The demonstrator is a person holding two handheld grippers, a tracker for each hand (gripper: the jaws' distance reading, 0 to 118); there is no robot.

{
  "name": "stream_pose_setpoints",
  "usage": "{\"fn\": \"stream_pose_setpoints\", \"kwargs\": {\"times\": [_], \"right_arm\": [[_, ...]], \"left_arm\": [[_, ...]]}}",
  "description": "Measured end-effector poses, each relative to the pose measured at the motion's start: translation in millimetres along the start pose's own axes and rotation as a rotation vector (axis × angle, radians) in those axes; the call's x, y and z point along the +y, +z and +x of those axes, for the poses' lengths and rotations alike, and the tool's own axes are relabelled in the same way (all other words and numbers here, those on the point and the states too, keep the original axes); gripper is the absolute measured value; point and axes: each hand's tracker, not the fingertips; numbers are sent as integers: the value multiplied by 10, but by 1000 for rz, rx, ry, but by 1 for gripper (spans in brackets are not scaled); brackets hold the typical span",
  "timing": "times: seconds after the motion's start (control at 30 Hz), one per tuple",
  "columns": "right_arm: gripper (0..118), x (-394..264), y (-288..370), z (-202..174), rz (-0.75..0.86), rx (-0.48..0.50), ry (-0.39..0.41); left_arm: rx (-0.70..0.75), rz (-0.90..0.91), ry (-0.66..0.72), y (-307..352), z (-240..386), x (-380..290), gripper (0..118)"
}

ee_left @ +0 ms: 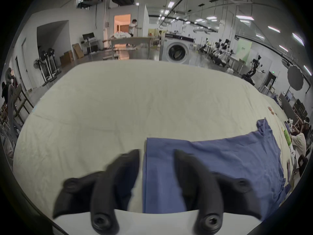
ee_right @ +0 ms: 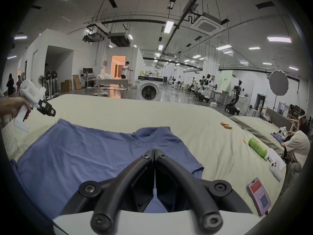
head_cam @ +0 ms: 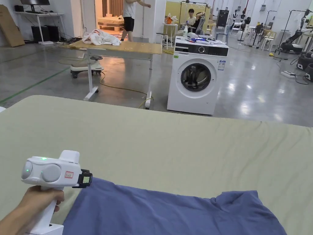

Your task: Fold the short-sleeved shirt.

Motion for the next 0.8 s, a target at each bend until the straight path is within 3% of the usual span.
{"fn": "stream_pose_setpoints", "kwargs": {"times": [0.07,0.23,0.43,0.53,0.6,0.63,0.67,0.73,0.8], "right_arm": [[0,-44,-62,35,-22,-11,7],[0,-154,-154,127,-71,-43,5],[0,-227,-234,197,-117,-57,-5],[0,-189,-316,237,-134,-51,-12],[0,-107,-410,312,-146,-44,-39],[0,-40,-475,349,-148,-41,-44],[0,34,-580,399,-162,-39,-40],[0,180,-801,521,-181,-39,-40],[16,366,-1130,697,-209,-20,-59]], "left_arm": [[-7,-27,21,-205,-32,67,75],[5,-107,30,-563,33,91,75],[115,-137,-106,-731,251,44,73],[121,-133,-124,-722,306,36,59],[102,-112,-141,-668,355,34,24],[65,-103,-145,-633,374,34,0],[15,-105,-140,-594,333,36,0],[62,-102,-161,-528,393,3,0],[53,-94,-166,-453,349,-21,0]]}}
